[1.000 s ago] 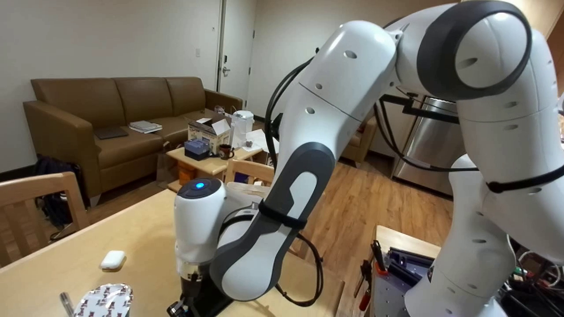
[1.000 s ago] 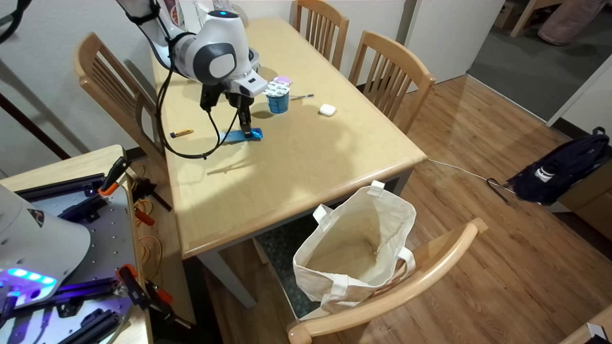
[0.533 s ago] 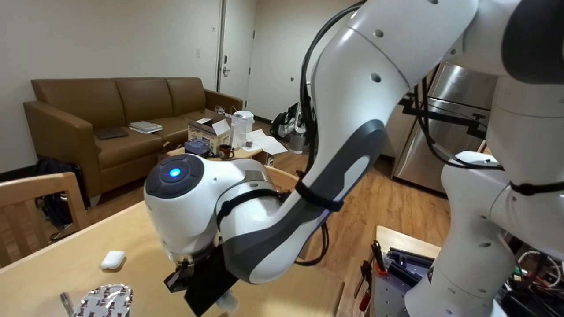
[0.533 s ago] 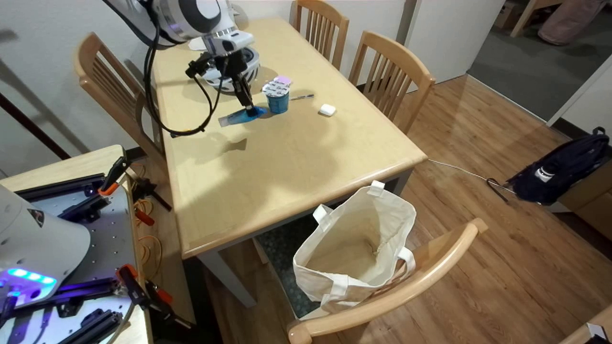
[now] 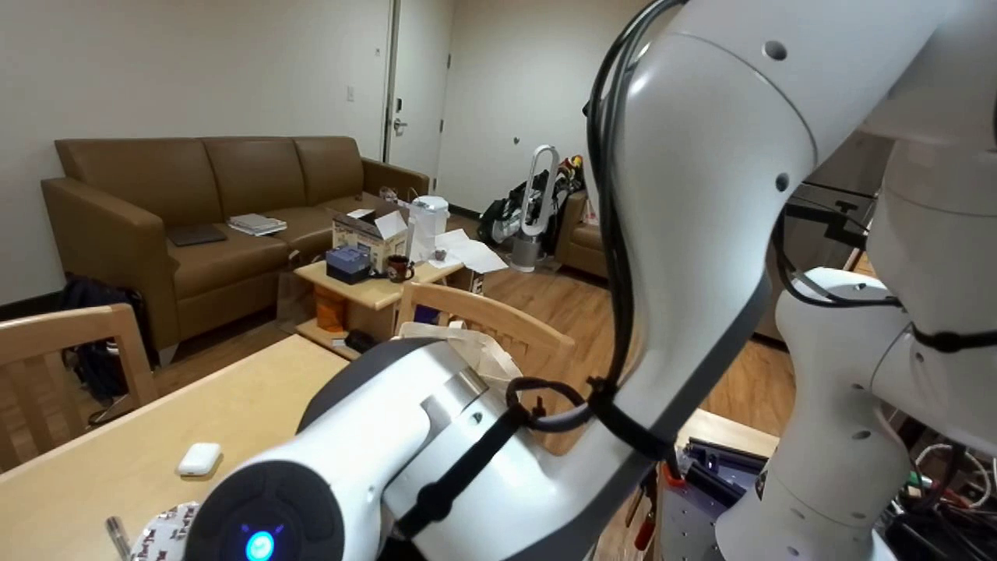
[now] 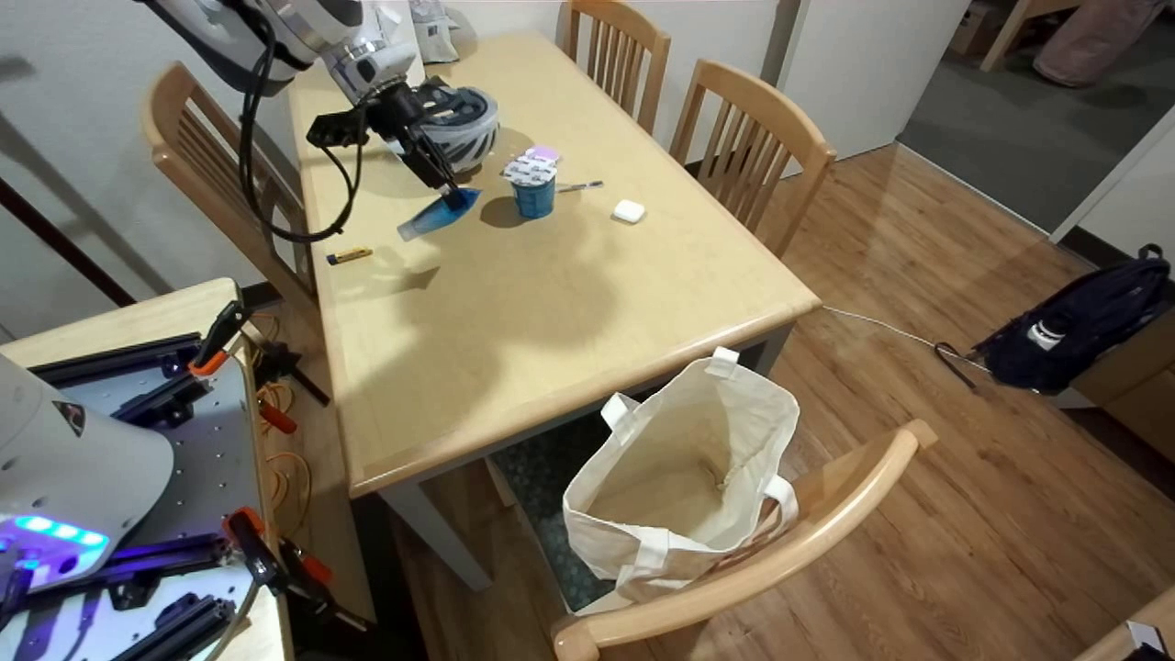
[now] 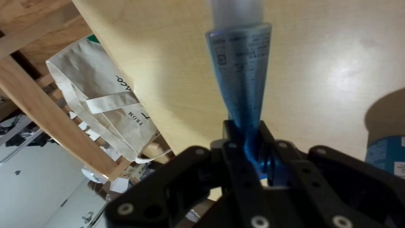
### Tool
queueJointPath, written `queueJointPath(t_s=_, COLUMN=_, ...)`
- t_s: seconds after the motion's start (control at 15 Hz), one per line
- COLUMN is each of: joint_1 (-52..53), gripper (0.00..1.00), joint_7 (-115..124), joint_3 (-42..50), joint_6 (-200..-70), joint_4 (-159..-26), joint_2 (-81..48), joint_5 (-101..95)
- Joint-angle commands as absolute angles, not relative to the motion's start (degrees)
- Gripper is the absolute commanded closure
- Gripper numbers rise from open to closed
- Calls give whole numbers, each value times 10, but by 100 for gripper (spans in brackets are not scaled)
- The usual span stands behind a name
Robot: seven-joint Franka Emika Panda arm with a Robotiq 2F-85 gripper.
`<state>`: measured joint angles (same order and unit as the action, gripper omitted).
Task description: Put the blue tube upright
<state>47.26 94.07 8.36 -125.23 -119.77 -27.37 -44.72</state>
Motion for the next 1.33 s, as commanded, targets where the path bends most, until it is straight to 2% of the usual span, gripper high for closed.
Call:
queueJointPath(t_s=0.0, joint_1=451, gripper=96, joint_7=986, joint_3=37, joint_6=-1151, joint_4=-1172, joint_2=-289, joint_5=-479)
queueJointPath(t_s=0.13, joint_1=447, gripper=96, joint_7=991, joint_3=21, joint_6=-1084, joint_4=-1161, joint_2=-296, joint_5=-500)
queueJointPath(t_s=0.2, joint_1=435, gripper=86, joint_7=986, joint_3=5, joint_6=-1085, joint_4=-1159, joint_2=-297, joint_5=-497)
queueJointPath(t_s=0.27, joint_1=417, gripper=58, joint_7=972, joint_3=-13, joint_6=-1099, joint_4=-1160, joint_2=-294, joint_5=-479)
queueJointPath(t_s=0.33, joint_1=402, gripper=58, joint_7=964, joint_3=-29, joint_6=-1124, joint_4=-1162, joint_2=-290, joint_5=-465)
queueJointPath(t_s=0.4, joint_1=385, gripper=52, joint_7=956, joint_3=-53, joint_6=-1165, joint_4=-1152, joint_2=-329, joint_5=-444)
queueJointPath(t_s=0.6, joint_1=330, gripper=33, joint_7=896, joint_3=-76, joint_6=-1256, joint_4=-1181, joint_2=-294, joint_5=-450)
queueJointPath(t_s=0.93, joint_1=245, gripper=2, joint_7=764, joint_3=-107, joint_6=-1368, joint_4=-1180, joint_2=-307, joint_5=-374)
queueJointPath(t_s=1.27, joint_1=222, gripper=0, joint_7=657, joint_3=-110, joint_6=-1433, joint_4=-1208, joint_2=-301, joint_5=-242)
